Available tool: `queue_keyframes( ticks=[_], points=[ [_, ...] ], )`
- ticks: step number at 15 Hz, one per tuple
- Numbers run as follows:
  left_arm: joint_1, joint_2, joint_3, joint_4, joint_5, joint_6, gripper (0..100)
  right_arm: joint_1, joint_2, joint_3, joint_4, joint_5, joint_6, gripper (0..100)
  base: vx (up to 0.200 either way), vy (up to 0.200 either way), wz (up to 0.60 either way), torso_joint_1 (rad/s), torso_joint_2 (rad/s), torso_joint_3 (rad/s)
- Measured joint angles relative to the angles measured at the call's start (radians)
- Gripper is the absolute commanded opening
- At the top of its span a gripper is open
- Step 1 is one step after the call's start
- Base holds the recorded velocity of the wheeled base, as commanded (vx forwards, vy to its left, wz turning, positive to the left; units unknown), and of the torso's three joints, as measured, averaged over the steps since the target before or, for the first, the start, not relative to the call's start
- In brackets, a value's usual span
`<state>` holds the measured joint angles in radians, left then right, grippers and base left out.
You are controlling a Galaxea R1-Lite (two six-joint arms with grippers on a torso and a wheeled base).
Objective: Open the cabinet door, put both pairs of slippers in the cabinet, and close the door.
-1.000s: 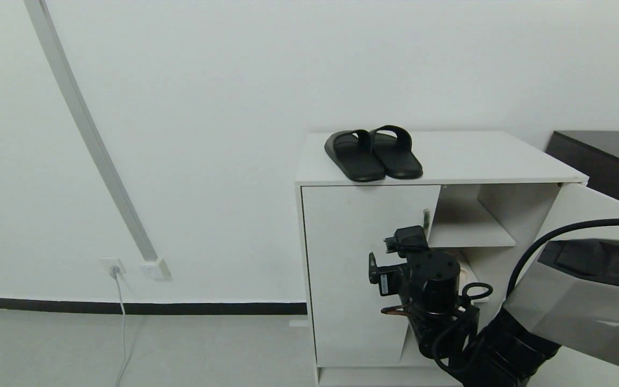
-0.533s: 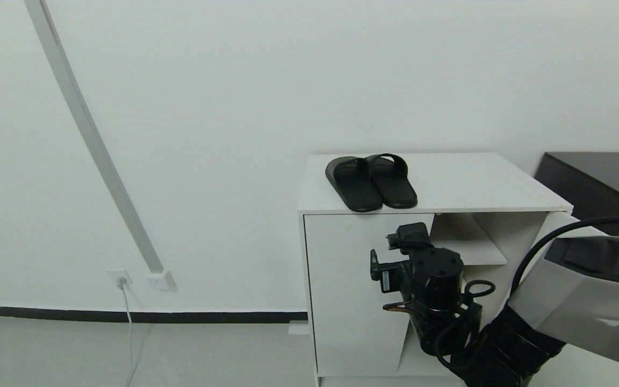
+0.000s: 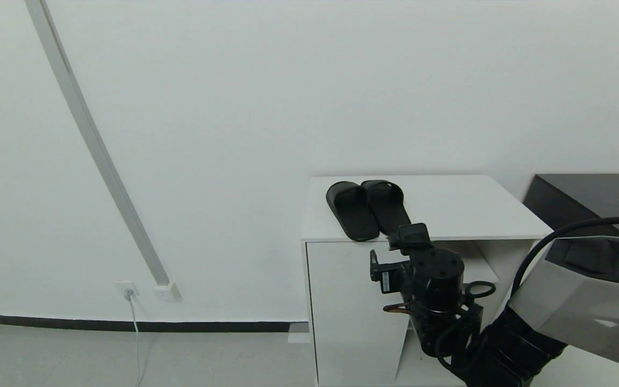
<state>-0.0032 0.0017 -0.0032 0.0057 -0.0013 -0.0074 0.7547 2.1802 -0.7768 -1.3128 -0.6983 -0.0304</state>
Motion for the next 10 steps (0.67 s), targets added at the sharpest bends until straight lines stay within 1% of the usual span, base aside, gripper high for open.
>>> queue_keyframes(
  ticks=[3,4,8,9,10],
  points=[
    [0.000,0.000,0.000,0.000,0.000,0.000,0,-0.005,0.003,0.008,-0.063,0.023,0.000,100,0.000,0.000,0.00,0.181,-0.40,-0.224],
    [0.000,0.000,0.000,-0.001,0.000,0.000,0,-0.009,0.006,0.015,-0.078,0.036,-0.004,100,0.000,0.000,0.00,0.071,-0.16,-0.085],
    [0.000,0.000,0.000,0.000,0.000,0.004,0,-0.007,0.019,0.036,-0.079,0.054,-0.017,100,0.000,0.000,0.00,0.005,-0.01,-0.008],
    [0.000,0.000,0.000,0.000,0.000,0.004,0,-0.005,0.017,0.029,-0.065,0.055,-0.017,100,0.000,0.000,0.00,0.000,0.00,0.000],
    [0.001,0.000,0.000,0.000,0.000,0.004,0,-0.009,0.010,0.007,0.006,0.055,-0.008,100,0.000,0.000,0.00,0.000,0.00,0.000]
  ],
)
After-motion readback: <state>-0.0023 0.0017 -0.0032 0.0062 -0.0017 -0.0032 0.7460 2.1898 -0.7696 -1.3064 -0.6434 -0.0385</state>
